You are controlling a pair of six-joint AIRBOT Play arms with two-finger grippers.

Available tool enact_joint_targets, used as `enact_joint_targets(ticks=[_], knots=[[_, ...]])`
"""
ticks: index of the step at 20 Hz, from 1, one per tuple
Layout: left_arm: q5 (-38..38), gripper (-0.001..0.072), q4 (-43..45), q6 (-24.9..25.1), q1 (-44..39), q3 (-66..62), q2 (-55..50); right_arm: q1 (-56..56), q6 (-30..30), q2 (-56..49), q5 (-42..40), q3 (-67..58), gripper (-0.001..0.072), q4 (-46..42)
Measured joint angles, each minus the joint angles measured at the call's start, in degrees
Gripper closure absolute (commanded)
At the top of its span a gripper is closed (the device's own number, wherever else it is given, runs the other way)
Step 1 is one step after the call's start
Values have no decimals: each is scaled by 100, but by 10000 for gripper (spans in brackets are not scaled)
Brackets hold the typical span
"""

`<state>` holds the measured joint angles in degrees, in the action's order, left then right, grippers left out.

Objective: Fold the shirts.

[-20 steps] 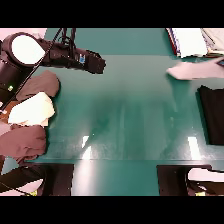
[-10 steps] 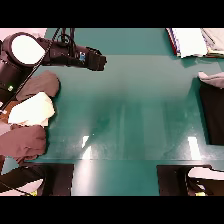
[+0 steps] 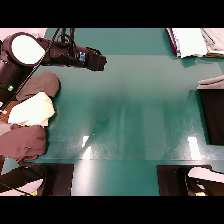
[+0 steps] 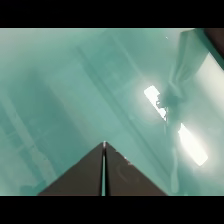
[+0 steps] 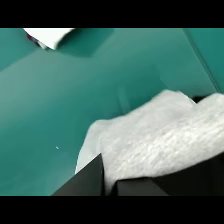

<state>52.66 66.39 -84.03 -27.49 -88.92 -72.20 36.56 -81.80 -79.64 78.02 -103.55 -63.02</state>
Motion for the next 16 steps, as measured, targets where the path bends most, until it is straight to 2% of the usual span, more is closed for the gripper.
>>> enact_joint_targets(ticks=[5,6,8,9,13,16], knots=[[44,687,0,35,0,0,0,409,-103,732,238,1139,677,-511],[46,687,0,39,0,0,0,516,-114,872,249,1421,541,-573],[48,687,2,46,0,0,0,765,-125,1156,291,2031,220,-651],[50,687,2,48,0,0,0,905,-127,1287,317,2343,103,-686],[55,687,2,50,0,0,0,1438,-142,1742,385,3200,95,-713],[55,686,2,50,0,0,0,1517,-146,2092,302,3445,95,-291]])
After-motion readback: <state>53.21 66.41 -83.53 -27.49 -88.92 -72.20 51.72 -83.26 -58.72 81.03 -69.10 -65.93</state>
